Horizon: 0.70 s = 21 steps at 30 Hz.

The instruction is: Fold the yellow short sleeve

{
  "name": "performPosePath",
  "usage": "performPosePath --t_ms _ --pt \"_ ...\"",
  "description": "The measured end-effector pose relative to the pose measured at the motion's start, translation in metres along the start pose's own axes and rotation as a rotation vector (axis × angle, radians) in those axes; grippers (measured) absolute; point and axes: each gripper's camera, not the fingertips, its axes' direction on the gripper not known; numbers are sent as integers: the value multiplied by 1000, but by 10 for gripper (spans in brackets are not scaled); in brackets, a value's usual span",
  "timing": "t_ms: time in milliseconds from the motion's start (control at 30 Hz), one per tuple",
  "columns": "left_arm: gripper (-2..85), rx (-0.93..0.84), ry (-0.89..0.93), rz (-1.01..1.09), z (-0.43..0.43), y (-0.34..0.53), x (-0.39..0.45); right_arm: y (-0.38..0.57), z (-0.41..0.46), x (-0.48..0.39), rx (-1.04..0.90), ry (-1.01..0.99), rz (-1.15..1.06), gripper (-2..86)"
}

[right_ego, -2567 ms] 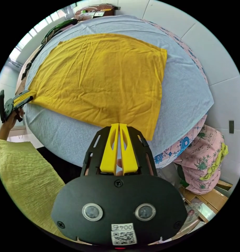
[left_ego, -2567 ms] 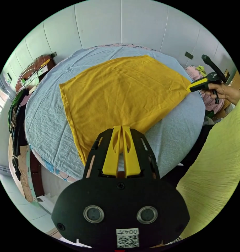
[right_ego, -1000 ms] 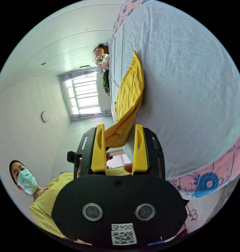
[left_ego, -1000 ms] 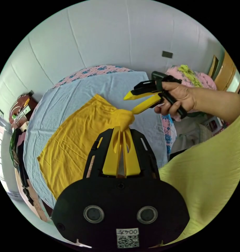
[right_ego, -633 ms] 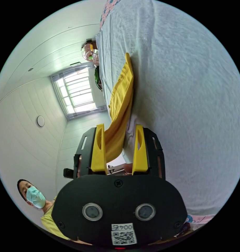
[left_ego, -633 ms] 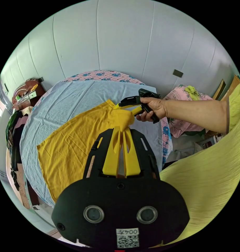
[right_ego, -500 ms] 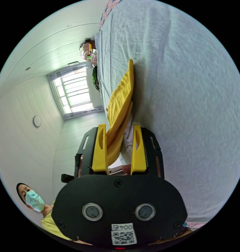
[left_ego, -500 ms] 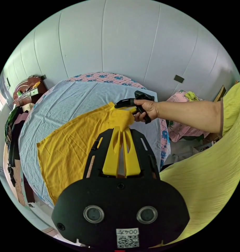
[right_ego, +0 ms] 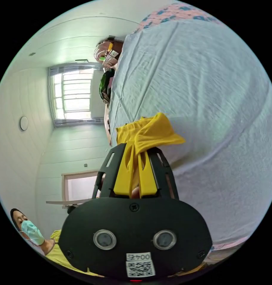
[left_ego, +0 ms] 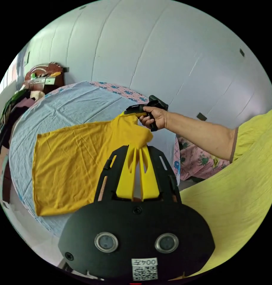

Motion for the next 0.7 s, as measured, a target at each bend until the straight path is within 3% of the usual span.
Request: performPosePath --t_ms 167,367,700 --pt "10 123 126 -264 -51 56 -95 -6 83 -82 -13 193 -120 -4" --pt "8 225 135 -455 -103 130 -195 -6 220 -158 -41 402 -232 -2" --pt "8 341 301 -786 -137 245 -340 -10 455 -199 -124 651 -317 -3"
